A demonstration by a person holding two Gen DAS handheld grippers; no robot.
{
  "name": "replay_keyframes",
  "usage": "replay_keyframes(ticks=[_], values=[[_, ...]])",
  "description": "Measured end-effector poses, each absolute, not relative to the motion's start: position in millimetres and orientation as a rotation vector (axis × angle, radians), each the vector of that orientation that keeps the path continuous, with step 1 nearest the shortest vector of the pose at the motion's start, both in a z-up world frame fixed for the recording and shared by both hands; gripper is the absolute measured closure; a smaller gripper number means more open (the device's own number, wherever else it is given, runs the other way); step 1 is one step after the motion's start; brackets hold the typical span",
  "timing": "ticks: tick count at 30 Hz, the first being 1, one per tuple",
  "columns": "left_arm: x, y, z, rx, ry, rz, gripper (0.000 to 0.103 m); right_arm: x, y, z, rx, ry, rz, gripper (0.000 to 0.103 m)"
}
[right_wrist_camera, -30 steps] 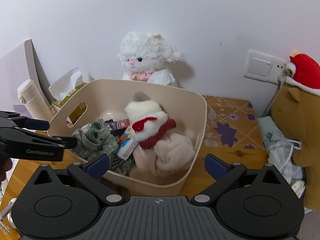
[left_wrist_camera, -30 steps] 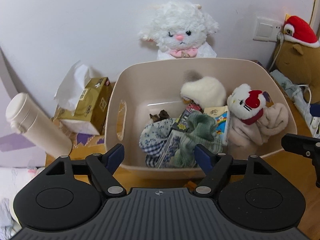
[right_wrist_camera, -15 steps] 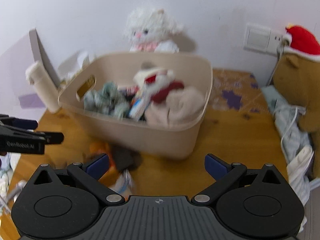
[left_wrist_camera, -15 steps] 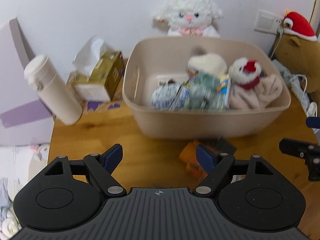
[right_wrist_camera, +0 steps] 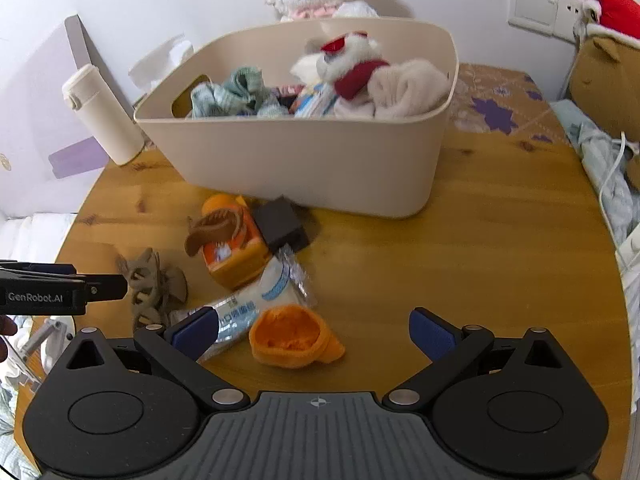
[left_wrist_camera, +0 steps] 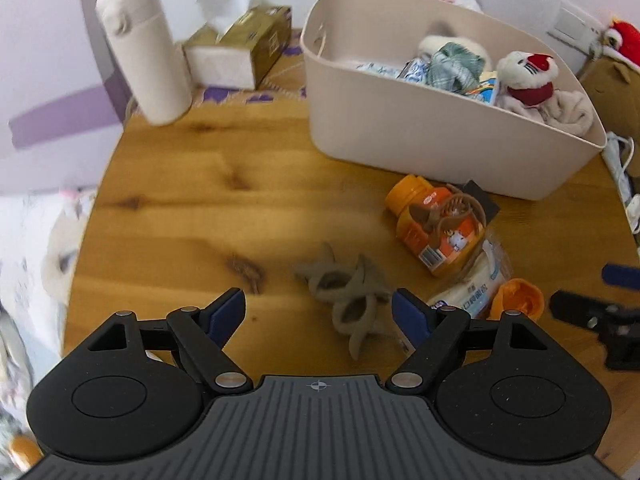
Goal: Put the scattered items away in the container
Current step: 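Move the left gripper to the grey clip while the right moves to the orange cup, then grasp the grey plastic clip with the left gripper while the right grasps the orange silicone cup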
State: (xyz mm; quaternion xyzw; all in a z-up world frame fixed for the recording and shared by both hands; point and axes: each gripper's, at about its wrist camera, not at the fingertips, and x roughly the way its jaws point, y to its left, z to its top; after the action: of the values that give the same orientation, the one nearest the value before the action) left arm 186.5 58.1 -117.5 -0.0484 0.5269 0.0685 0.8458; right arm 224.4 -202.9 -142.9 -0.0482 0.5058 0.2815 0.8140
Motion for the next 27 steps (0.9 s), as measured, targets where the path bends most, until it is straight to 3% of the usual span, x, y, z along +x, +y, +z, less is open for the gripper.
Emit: replay_keyframes(ticks=[16, 23, 27], values=[[210.2, 45.6, -150.9, -0.143, 1.194, 0.146, 0.021, 215.5, -175.3, -175.0, -0.222, 1.102, 0.594, 0.001], [222.1, 48.5, -161.3, -0.161, 1.225, 0.176, 0.021, 220.9, -172.7, -183.1, -0.250, 1.112, 0.585, 0.020], [225.0, 49.4, -164.5, -0.167, 1.224, 0.180, 0.022, 223.1, -174.3, -185.5, -0.244, 1.112, 0.577, 0.023]])
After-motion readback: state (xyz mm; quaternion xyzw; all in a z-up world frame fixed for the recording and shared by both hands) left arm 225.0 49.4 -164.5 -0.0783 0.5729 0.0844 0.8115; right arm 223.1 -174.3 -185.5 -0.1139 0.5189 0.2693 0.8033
